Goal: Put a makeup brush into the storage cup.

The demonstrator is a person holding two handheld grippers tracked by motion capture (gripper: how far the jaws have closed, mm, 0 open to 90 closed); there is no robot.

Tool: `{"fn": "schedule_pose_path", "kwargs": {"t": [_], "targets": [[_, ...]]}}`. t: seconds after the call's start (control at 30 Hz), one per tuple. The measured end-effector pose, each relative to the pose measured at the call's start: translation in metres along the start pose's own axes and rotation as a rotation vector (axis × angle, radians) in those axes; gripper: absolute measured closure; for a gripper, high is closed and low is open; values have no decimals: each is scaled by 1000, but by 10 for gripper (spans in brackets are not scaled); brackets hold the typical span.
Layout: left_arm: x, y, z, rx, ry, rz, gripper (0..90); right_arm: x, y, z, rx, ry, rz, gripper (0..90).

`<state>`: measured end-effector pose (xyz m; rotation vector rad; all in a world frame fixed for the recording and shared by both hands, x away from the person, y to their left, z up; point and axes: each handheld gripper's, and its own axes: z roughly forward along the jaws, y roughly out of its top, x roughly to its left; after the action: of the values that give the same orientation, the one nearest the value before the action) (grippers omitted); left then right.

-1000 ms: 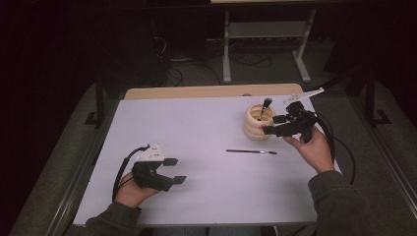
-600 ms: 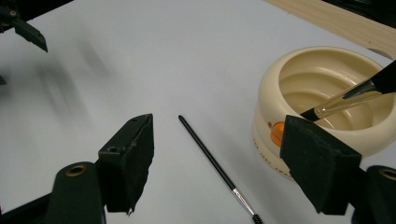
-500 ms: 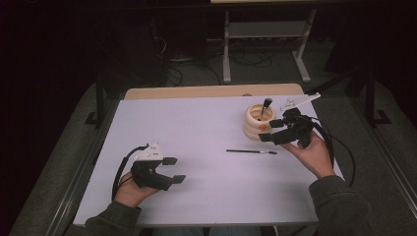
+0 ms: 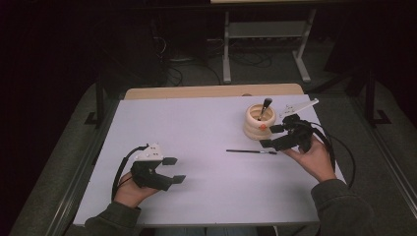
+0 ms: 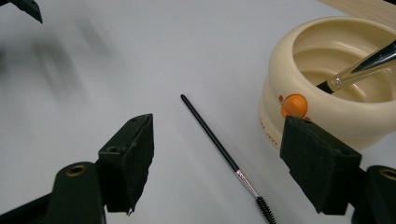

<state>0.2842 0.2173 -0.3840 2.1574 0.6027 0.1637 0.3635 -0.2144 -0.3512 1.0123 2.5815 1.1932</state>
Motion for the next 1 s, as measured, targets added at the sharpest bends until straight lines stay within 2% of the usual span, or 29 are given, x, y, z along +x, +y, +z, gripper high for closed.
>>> {"fn": "schedule_pose_path", "kwargs": {"t": [0.17, 0.3, 0.43, 0.63, 0.73, 0.93, 1.0], "targets": [[1, 0, -1, -3, 0, 6, 305, 5, -1, 3, 29, -4, -25, 271], [1, 0, -1, -2, 1, 5, 305, 8, -1, 12, 59, 2, -63, 293], [1, 0, -2, -3, 4, 3, 305, 10, 2, 21, 86, 20, -79, 326], [0, 0, -1, 1, 4, 6, 305, 8, 2, 36, 136, 53, -94, 394], [0, 0, -1, 0, 4, 6, 305, 7, 2, 44, 161, 50, -98, 424], [0, 0, 0, 1, 2, 3, 304, 2, 1, 58, 203, 43, -147, 481], [0, 0, -1, 0, 5, 9, 303, 2, 0, 62, 218, 40, -146, 494]]}}
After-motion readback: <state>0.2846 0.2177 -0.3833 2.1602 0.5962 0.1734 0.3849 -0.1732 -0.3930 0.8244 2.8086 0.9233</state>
